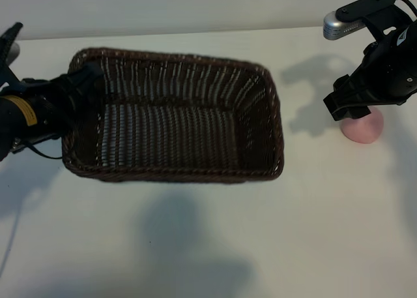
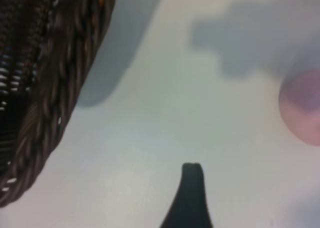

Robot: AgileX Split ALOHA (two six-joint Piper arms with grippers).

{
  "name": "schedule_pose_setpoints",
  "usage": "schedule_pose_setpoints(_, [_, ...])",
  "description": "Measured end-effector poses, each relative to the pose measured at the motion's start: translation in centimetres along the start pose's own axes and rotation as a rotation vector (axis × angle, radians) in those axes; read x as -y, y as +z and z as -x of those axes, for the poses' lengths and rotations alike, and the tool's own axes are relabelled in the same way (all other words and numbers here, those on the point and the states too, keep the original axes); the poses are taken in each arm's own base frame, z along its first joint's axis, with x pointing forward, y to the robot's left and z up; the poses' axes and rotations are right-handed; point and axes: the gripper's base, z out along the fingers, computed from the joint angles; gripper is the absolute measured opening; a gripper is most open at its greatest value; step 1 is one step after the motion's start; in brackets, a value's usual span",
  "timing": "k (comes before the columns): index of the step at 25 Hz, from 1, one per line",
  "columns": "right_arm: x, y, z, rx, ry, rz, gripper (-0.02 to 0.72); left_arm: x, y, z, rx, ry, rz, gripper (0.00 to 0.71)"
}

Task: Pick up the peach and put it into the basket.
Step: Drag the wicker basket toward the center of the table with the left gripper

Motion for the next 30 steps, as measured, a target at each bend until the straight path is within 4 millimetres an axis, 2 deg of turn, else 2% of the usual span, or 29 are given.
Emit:
schedule_pose_setpoints(7, [0.0,0.0,0.0,0.0,0.0,0.0,0.595,0.4,-0.2,0.2,0.022,-0.009,-0.042,0.363])
schedule_pose_setpoints(13, [0.0,0.0,0.0,0.0,0.001,0.0,0.595,-0.6,0.5,1.1,0.052,-0.019,-0.022,0.363])
schedule_pose_setpoints(25, [0.0,0.0,0.0,0.0,0.001,0.0,0.595,-1.5,3.7,0.2,0.012,-0.003,-0.031,0.363])
schedule_pose_setpoints(30, [0.0,0.0,0.0,0.0,0.001,0.0,0.595,-1.1,5.6,-0.2,-0.031,0.001,-0.093,0.363])
